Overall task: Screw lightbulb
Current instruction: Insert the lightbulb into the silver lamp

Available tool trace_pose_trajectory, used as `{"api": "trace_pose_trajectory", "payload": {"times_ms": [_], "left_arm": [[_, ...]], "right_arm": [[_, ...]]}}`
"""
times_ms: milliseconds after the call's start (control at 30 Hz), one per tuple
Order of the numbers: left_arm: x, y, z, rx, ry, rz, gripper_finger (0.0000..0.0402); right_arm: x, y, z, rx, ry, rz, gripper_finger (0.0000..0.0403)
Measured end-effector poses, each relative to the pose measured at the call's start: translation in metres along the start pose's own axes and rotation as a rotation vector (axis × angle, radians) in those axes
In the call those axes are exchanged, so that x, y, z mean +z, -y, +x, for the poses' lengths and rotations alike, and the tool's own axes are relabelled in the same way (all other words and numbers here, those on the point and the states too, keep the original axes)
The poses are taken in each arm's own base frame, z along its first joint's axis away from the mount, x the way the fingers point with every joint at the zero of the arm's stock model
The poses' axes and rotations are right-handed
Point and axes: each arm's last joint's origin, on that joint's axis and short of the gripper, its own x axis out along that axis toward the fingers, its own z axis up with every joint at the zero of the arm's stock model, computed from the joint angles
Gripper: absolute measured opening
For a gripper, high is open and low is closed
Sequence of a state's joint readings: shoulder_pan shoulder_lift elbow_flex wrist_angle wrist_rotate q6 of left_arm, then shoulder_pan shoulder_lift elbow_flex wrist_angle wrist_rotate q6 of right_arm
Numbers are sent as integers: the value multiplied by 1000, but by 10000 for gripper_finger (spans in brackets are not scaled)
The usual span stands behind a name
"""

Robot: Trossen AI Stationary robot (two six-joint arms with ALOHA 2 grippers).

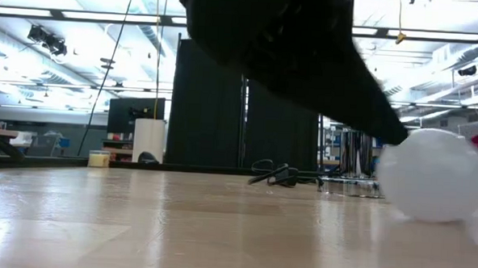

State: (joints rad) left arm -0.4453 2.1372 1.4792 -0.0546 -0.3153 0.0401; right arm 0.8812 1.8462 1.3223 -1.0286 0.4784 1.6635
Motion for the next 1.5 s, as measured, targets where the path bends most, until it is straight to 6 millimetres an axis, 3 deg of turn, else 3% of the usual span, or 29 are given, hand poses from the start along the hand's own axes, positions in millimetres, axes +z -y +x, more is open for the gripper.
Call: {"api": "trace_pose_trajectory", "payload": {"times_ms": [233,600,733,900,1067,1233,1500], "left_arm": [[-2,1,0,-3,-17,-40,248],[-5,6,-2,5,-51,-125,248],[-6,6,-3,74,-52,-181,248],[-13,3,-5,209,-114,-148,248],[-18,-4,-3,232,-173,-26,248],[-20,-20,1,397,-170,4,248],[-13,-31,9,231,-80,-80,248]], "right_arm": [[6,-1,12,17,57,-278,309],[42,-7,21,34,-50,-651,309],[58,-7,29,76,-164,-556,309],[60,-13,31,124,-123,-505,309],[43,-11,31,117,-110,-435,309],[18,-4,36,101,-71,-249,309],[-13,-1,41,194,-56,-65,309]]}}
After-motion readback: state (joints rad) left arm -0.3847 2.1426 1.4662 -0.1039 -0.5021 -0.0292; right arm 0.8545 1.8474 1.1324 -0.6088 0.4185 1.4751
